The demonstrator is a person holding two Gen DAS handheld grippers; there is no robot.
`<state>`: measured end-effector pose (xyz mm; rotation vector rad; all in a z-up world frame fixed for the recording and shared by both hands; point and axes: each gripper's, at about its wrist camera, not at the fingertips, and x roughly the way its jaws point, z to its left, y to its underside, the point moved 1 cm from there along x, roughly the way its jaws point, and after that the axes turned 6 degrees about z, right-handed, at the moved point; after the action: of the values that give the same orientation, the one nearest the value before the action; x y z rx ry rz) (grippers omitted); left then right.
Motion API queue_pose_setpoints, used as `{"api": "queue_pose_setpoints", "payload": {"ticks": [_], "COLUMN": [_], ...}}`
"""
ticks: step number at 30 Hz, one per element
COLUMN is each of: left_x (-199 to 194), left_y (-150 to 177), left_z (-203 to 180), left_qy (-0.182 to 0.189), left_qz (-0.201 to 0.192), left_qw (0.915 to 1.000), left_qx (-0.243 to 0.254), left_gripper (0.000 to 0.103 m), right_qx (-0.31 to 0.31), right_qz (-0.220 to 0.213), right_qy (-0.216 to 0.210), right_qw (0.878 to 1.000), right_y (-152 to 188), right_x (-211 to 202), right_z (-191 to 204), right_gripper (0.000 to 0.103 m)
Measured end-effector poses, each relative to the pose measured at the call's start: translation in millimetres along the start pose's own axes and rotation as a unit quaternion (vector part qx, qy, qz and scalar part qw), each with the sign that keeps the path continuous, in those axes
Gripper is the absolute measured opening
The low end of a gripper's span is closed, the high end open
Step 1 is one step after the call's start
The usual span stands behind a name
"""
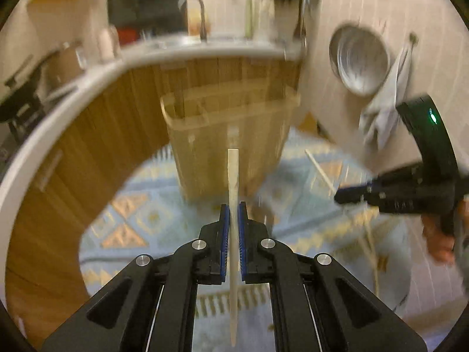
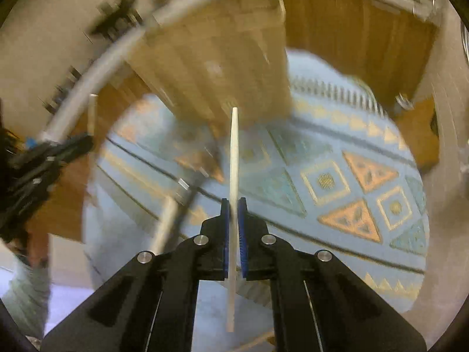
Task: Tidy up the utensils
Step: 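Carry both chopsticks into the beige basket and open both tools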
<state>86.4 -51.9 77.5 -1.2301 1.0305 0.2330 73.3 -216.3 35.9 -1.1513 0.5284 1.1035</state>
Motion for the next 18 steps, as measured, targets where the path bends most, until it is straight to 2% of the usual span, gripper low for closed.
{"api": "queue_pose_setpoints", "payload": {"ticks": [3,5,9,12,15,18], "left_x": [-23.2,-35.5,-59.5,-72.2,-80.5,-81.6], "left_y": [-12.6,-22.3,-49.6,-62.6,-71.1,-83.2], "left_z": [-3.2,-5.7,-4.3,-7.5,-8.3,-8.8], "left_qy": [-0.001,-0.001,0.001,0.015,0.02,0.002], "left_qz": [-0.067,-0.108,-0.189,-0.236,-0.27,-0.309], "left_qw": [0.9977,0.9939,0.9813,0.9696,0.9593,0.9475], "left_qx": [-0.011,-0.02,-0.038,-0.062,-0.08,-0.082], "left_gripper": [0.004,0.004,0.004,0.004,0.004,0.004], "right_qx": [-0.02,-0.031,-0.05,-0.071,-0.075,-0.066], "right_qz": [-0.07,-0.1,-0.157,-0.223,-0.296,-0.347], "right_qy": [-0.02,-0.027,-0.032,-0.041,-0.021,0.009], "right_qw": [0.997,0.994,0.986,0.971,0.952,0.936], "right_y": [-8.9,-19.1,-37.0,-46.9,-58.1,-72.5], "right_x": [-25.7,-38.1,-64.6,-84.5,-101.4,-110.0], "right_z": [14.0,19.9,32.5,41.3,46.0,48.0], "right_gripper": [0.004,0.004,0.004,0.004,0.004,0.004]}}
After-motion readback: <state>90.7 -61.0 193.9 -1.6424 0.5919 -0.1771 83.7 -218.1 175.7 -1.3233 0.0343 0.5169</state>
